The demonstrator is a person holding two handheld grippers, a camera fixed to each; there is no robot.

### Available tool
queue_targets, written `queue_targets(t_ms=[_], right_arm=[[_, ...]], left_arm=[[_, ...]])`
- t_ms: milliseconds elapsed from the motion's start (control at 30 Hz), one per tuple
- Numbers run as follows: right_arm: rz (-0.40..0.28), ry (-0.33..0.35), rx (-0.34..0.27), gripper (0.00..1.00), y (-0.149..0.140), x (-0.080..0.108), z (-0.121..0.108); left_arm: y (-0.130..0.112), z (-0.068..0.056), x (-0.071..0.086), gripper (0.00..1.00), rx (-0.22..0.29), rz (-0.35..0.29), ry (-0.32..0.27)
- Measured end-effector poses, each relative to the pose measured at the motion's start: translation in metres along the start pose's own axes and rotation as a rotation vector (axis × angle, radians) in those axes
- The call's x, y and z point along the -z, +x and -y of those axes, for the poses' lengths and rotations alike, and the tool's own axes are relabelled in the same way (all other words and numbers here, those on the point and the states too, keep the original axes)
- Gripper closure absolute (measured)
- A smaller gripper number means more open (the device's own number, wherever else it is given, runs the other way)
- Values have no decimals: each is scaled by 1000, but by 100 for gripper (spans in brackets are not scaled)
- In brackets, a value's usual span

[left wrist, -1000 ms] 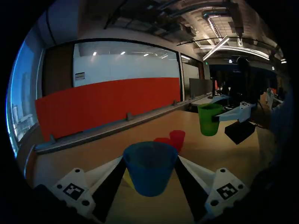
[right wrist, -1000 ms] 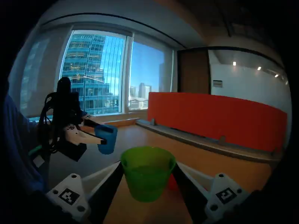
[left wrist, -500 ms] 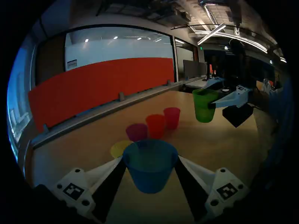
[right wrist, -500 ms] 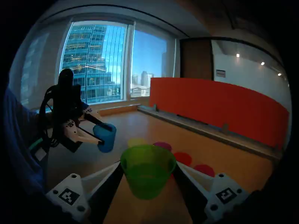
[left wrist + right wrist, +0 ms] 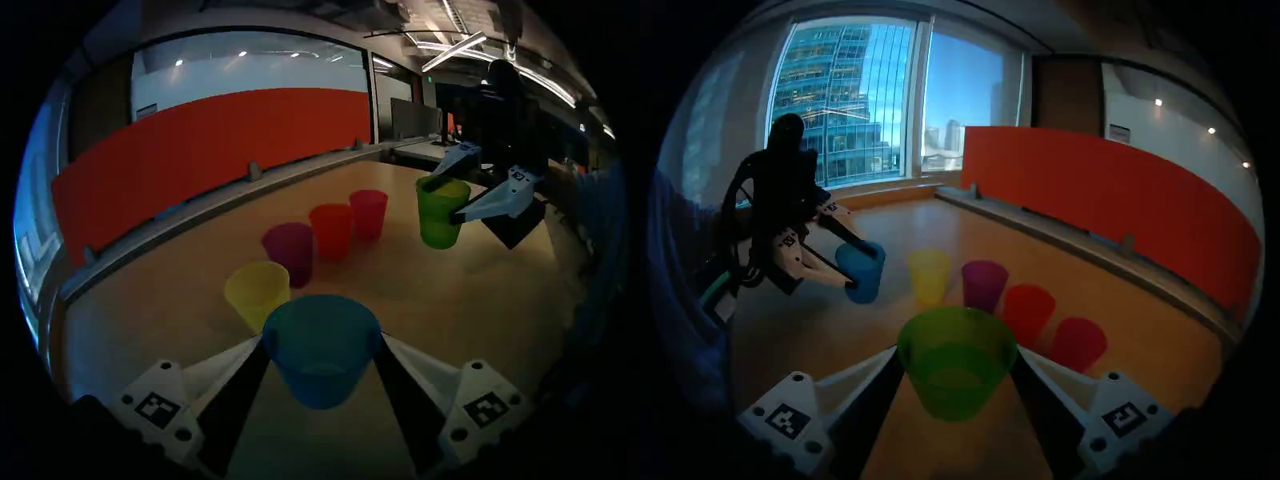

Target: Pour water

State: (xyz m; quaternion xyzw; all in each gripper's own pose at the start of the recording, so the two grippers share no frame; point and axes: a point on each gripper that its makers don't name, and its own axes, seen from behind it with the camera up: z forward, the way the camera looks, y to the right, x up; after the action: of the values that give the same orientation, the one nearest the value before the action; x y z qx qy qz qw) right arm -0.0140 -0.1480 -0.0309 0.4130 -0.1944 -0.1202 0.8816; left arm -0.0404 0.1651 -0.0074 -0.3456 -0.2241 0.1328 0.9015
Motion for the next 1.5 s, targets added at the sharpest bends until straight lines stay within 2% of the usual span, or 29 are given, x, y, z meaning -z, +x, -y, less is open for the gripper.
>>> queue_targets(t_ms=[267, 667, 1000, 1167, 1500], right_arm=[[51, -4, -8, 9, -20, -6, -9], [92, -15, -11, 9, -38, -13, -18], [111, -33, -7, 9, -47, -14, -23], [121, -40, -7, 9, -53, -14, -24], [141, -53, -2, 9, -65, -16, -26]], left_arm=[[-15, 3, -10, 13, 1, 43, -8], [-30, 5, -19, 13, 31, 62, -17], [-38, 9, -15, 13, 35, 80, -13], [-45, 10, -14, 8, 29, 106, -8], [-53, 7, -5, 6, 58, 124, -12]])
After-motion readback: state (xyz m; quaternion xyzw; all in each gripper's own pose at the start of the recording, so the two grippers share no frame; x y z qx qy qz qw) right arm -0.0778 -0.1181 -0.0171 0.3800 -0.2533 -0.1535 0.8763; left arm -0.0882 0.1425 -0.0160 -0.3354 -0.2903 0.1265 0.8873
